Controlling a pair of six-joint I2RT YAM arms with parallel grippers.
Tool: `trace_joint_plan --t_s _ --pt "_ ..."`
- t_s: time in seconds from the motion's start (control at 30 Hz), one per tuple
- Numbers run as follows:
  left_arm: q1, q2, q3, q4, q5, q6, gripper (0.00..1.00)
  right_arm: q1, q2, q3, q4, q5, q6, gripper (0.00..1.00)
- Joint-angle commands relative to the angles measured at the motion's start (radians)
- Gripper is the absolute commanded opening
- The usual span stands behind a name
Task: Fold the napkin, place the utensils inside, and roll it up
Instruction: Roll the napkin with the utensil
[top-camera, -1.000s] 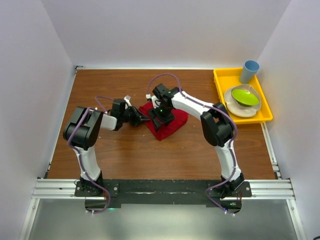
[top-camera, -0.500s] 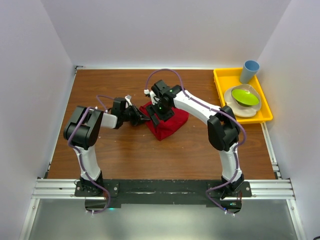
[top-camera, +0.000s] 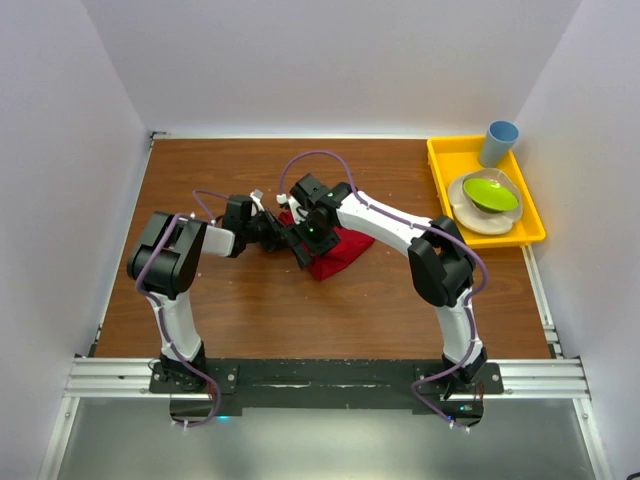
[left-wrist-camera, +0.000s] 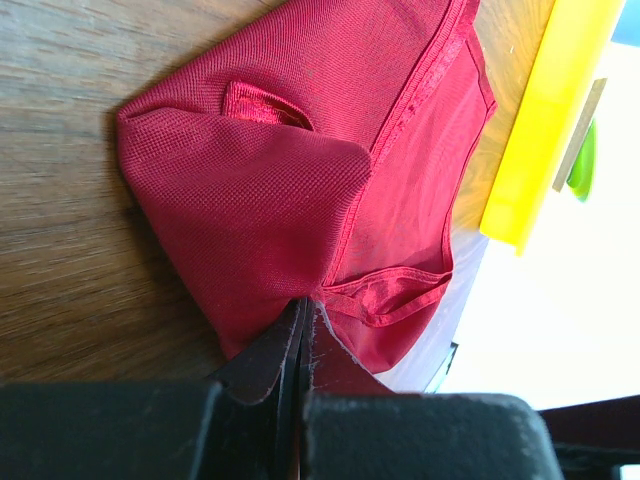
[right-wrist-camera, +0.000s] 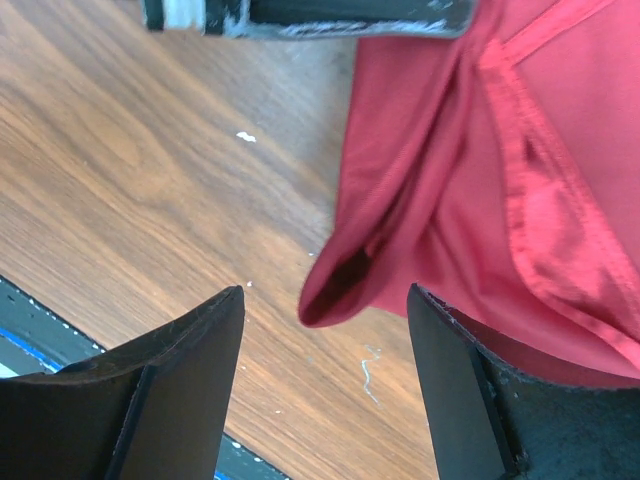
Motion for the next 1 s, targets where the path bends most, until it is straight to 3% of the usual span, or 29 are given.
trace_joint_plan --t_s 0.0,0.17,0.27,0.3,0.43,0.73,0.83,0.93,0.97 --pt "-0.01 0.092 -0.063 -0.294 -0.17 0.08 0.0 0.008 -0.003 -0.025 0.025 0.026 0.027 0.69" --pt "-0.01 0.094 -0.064 -0.297 -0.169 0.081 0.0 0.008 0.017 -0.047 0.017 0.036 0.036 0.62" --pt "-0.01 0.091 -0.063 -0.302 -0.167 0.086 0.0 0.003 0.008 -0.07 0.028 0.052 0.047 0.48" --pt "-0.01 0.089 -0.061 -0.305 -0.169 0.089 0.0 0.0 0.003 -0.074 0.034 0.065 0.054 0.38" --pt "-0.01 0.092 -0.055 -0.312 -0.17 0.095 0.0 -0.024 -0.014 -0.099 0.036 0.078 0.06 0.21" --pt "-0.01 0.109 -0.022 -0.337 -0.17 0.109 0.0 -0.129 -0.046 -0.281 0.147 0.026 0.062 0.12" --pt "-0.01 0.114 -0.015 -0.345 -0.172 0.114 0.0 -0.13 -0.008 -0.303 0.167 0.015 0.047 0.04" --pt "-0.01 0.12 -0.008 -0.355 -0.169 0.121 0.0 -0.129 -0.001 -0.307 0.171 0.004 0.045 0.04" --pt "-0.01 0.118 -0.005 -0.358 -0.167 0.123 0.0 -0.129 -0.006 -0.301 0.149 0.022 0.037 0.11"
